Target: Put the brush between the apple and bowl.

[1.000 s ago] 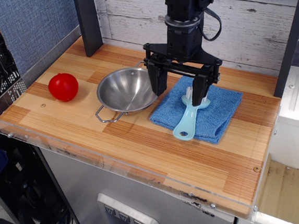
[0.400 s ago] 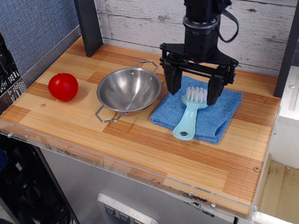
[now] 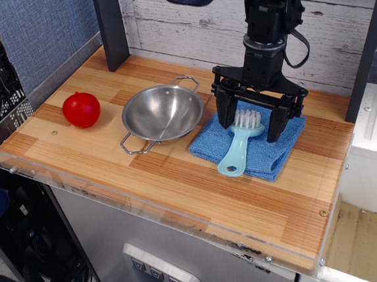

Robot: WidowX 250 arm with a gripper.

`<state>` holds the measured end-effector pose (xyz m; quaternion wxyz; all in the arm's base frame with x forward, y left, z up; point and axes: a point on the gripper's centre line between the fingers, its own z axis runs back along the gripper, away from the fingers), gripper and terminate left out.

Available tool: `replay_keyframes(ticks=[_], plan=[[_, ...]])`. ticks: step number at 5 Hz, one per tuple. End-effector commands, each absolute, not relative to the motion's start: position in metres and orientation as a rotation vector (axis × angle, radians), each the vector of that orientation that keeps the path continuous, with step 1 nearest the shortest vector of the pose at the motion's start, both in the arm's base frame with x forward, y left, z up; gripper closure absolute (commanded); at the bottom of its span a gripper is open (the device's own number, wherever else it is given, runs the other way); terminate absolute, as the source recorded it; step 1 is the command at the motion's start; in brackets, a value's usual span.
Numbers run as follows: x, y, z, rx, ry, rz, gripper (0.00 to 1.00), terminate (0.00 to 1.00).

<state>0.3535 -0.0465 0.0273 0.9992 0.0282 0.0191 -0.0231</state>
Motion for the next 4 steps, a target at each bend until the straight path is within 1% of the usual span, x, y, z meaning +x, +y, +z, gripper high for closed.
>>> replay_keyframes(ticks=[1, 3, 4], plan=[[0.3604, -0.0469, 0.0375, 0.062, 0.004, -0.056, 0.00, 0.00], [0.3587, -0.0471, 0.0366, 0.061, 0.010, -0.058, 0.00, 0.00], [0.3588, -0.0467, 0.0354, 0.061, 0.012, -0.061, 1.00, 0.00]])
